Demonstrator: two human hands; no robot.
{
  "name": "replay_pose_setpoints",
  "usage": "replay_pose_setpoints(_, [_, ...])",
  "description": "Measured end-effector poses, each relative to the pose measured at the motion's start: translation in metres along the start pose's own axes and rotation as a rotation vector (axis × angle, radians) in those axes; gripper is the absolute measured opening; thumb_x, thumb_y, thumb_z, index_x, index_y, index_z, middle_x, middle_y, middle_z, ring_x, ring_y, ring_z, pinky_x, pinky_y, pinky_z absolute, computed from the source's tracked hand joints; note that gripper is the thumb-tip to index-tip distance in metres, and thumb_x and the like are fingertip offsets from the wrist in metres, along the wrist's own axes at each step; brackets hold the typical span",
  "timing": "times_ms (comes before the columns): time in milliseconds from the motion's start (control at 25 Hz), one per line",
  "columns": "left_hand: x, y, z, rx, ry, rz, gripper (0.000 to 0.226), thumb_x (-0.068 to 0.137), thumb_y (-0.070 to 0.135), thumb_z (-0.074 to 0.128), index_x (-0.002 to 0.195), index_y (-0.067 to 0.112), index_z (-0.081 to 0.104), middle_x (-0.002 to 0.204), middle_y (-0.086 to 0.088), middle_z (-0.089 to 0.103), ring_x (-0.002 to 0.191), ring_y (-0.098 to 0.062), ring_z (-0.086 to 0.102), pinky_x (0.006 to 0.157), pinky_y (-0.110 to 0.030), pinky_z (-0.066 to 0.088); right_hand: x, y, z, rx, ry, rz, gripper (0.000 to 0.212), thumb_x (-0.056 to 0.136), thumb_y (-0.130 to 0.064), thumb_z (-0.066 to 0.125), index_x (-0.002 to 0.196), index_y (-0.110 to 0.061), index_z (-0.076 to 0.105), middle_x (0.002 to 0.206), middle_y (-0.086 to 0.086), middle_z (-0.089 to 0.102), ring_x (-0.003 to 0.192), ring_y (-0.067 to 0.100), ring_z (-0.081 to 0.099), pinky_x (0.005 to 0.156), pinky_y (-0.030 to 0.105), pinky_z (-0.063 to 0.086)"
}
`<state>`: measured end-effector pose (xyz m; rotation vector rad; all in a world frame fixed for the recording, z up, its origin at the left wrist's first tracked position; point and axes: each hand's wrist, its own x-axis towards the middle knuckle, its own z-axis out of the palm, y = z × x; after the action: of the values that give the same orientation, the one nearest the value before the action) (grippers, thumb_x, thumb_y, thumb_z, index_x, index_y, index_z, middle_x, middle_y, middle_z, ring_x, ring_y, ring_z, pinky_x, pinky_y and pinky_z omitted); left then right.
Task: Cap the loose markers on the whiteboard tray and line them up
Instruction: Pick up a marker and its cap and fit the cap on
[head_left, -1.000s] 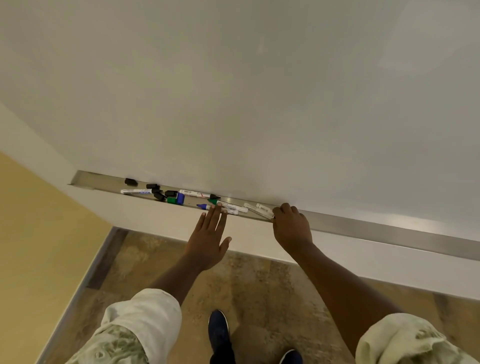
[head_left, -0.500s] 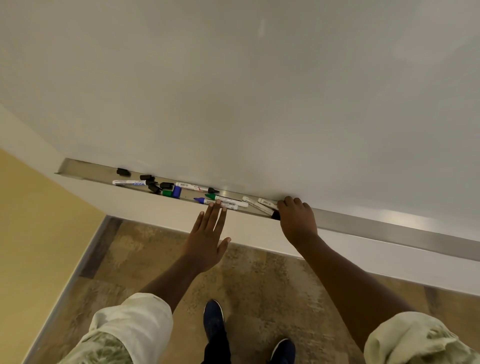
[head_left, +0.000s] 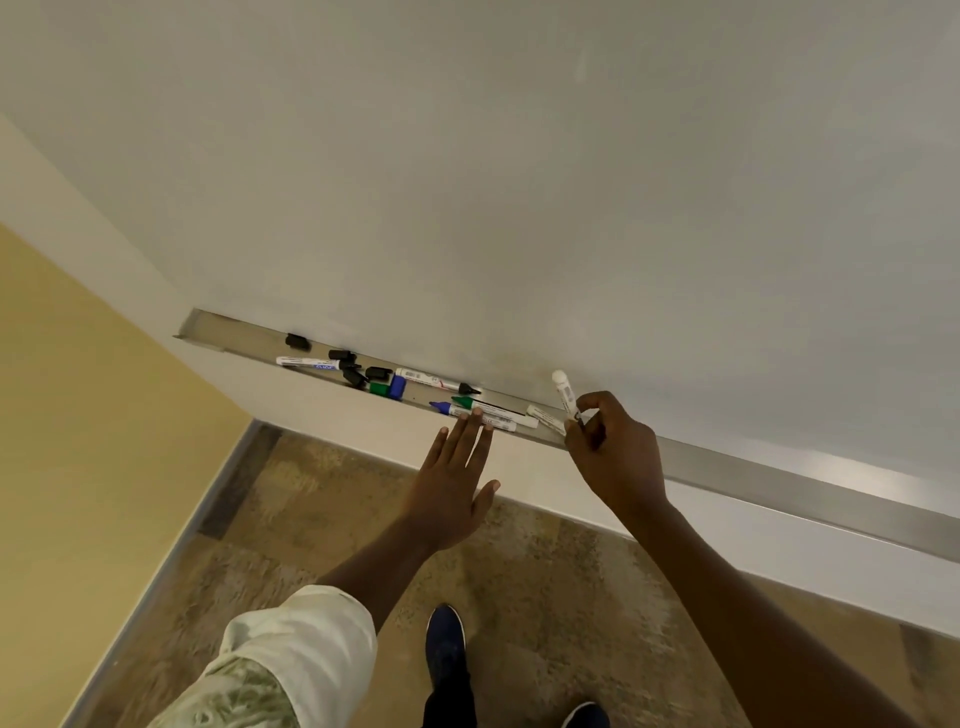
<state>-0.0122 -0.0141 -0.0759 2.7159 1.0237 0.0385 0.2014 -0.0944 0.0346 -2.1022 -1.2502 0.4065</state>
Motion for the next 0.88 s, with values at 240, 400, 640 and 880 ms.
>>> replay_pose_setpoints(240, [0.005, -0.016, -0.017, -0.087, 0.154, -0.071, 0.062, 0.103, 0.045, 0.032, 0.155, 0.010, 0.025, 0.161, -0.016, 0.028, 0.150, -0.031, 0.023, 0.121, -0.044, 0.023, -0.007, -0.032, 0.001, 0.639, -0.209, 0.145, 0.015, 0.096, -0.011, 0.055, 0.107, -0.020, 0.059, 0.083, 0.008, 0.073, 0.064, 0.026, 0.066, 0.053, 0.033, 0.050])
replay_pose_setpoints(400, [0.016, -0.054, -0.038, -0.133, 0.341, -0.295, 0.045, 0.099, 0.028, 0.046, 0.140, 0.009, 0.047, 0.138, -0.016, 0.053, 0.128, -0.031, 0.048, 0.103, -0.045, 0.043, -0.008, -0.039, 0.003, 0.917, -0.392, 0.176, 0.034, 0.096, -0.033, 0.048, 0.121, -0.012, 0.060, 0.104, 0.016, 0.068, 0.072, 0.031, 0.063, 0.058, 0.035, 0.052])
replay_pose_setpoints(640, [0.039, -0.116, -0.066, -0.020, 0.373, -0.503, 0.025, 0.093, 0.013, 0.057, 0.117, 0.008, 0.061, 0.112, -0.015, 0.061, 0.104, -0.036, 0.057, 0.083, -0.047, 0.046, -0.005, -0.042, 0.020, 0.516, -0.390, 0.016, 0.019, 0.101, -0.011, 0.048, 0.115, -0.023, 0.055, 0.100, -0.002, 0.070, 0.065, 0.022, 0.066, 0.053, 0.030, 0.053])
replay_pose_setpoints(880, [0.052, -0.135, -0.068, 0.048, 0.338, -0.483, 0.015, 0.089, 0.011, 0.062, 0.101, 0.013, 0.071, 0.099, -0.012, 0.061, 0.095, -0.034, 0.056, 0.080, -0.046, 0.045, 0.001, -0.049, 0.031, 0.332, -0.382, 0.016, 0.019, 0.098, -0.018, 0.054, 0.115, -0.020, 0.046, 0.106, -0.007, 0.070, 0.071, 0.006, 0.066, 0.053, 0.015, 0.050])
